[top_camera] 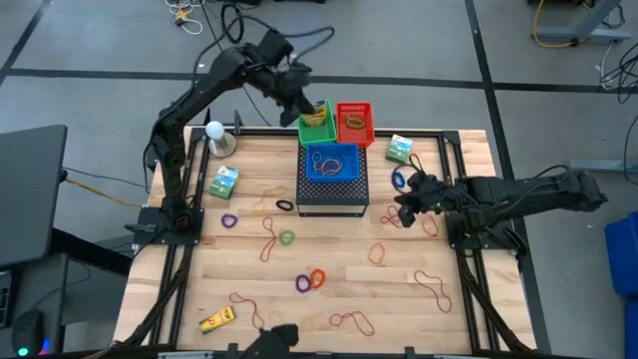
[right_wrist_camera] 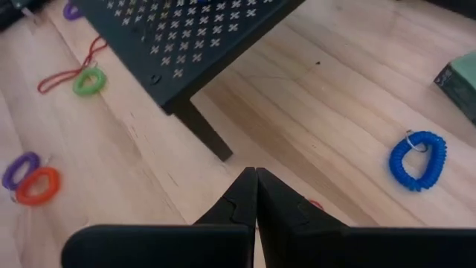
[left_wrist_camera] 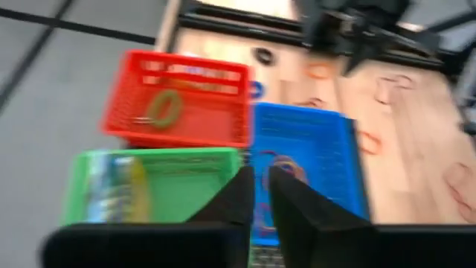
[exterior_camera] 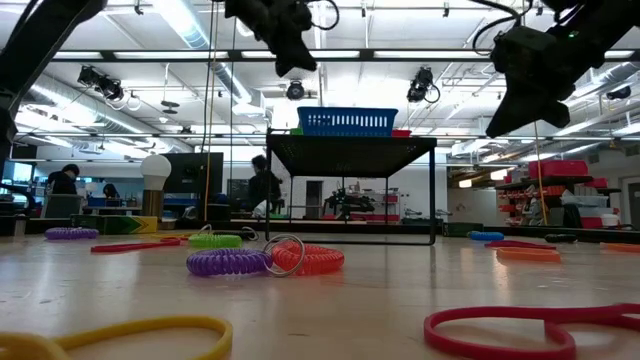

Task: Pick & Place Office Desk Supplies
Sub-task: Adjust the green bin on the shelf

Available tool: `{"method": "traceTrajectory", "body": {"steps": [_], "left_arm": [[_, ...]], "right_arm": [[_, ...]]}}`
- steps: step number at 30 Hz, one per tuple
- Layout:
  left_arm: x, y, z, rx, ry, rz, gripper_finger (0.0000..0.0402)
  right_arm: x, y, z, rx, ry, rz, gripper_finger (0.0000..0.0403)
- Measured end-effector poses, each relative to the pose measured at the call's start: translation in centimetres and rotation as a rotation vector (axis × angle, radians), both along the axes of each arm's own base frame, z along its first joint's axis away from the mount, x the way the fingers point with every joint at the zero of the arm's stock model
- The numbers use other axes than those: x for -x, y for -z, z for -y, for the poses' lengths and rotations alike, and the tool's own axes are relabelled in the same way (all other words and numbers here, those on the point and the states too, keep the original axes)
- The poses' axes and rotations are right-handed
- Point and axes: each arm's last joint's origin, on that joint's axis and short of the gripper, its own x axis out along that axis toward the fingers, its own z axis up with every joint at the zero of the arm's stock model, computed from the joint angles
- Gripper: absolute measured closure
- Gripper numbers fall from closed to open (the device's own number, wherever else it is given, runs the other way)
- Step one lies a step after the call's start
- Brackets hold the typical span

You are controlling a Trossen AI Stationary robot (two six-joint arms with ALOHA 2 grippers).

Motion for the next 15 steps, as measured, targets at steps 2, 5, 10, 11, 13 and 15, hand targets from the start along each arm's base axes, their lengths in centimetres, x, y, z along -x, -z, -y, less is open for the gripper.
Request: {"method": "traceTrajectory", "body": {"steps": [2,5,10,11,13,15], "left_arm": [[-0.2,0.2,0.6,0.017,0.018,-0.020,0.0388],[-0.3,0.3,0.9,0.019,-0.025,-0.055,0.0394],[0.4,0.6,0.1,0.009,-0.191,-0.135,0.0393],[0.6,0.7,-0.1,0.012,-0.214,-0.152,0.0393],[0.7,1.2,-0.3,0.003,-0.254,-0.177,0.0393],[0.8,2.3,-0.4,0.001,-0.290,-0.190,0.0393]], "right_arm": [[0.0,-0.2,0.5,-0.020,0.003,0.005,0.0396],[-0.1,-0.5,1.1,-0.015,0.002,0.005,0.0399],[0.0,-0.9,2.1,0.012,0.014,0.002,0.0397],[0.0,-0.9,2.2,0.015,0.017,-0.001,0.0397],[0.1,-0.9,2.5,0.024,0.017,-0.006,0.0397],[0.1,-0.9,2.7,0.036,0.018,-0.013,0.0397]]}}
